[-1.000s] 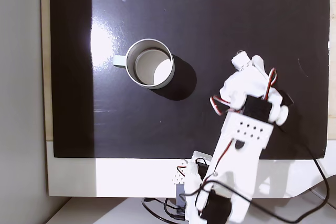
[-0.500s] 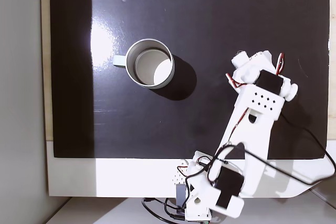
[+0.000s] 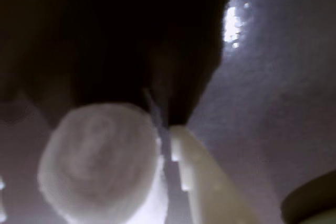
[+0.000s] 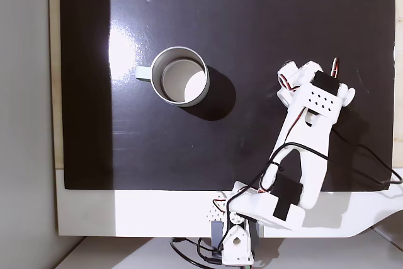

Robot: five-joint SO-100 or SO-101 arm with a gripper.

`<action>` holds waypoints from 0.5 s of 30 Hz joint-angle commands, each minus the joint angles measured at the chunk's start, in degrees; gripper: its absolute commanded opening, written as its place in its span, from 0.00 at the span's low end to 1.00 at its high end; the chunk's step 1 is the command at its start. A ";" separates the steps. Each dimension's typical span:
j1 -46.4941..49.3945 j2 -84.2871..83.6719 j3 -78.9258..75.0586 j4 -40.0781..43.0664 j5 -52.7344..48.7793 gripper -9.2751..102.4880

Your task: Grasp a gauze and put it in the cup.

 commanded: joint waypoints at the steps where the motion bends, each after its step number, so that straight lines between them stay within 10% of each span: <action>1: -0.35 0.26 -3.43 -0.26 0.70 0.39; 15: -0.97 -2.20 -7.82 3.96 0.53 0.11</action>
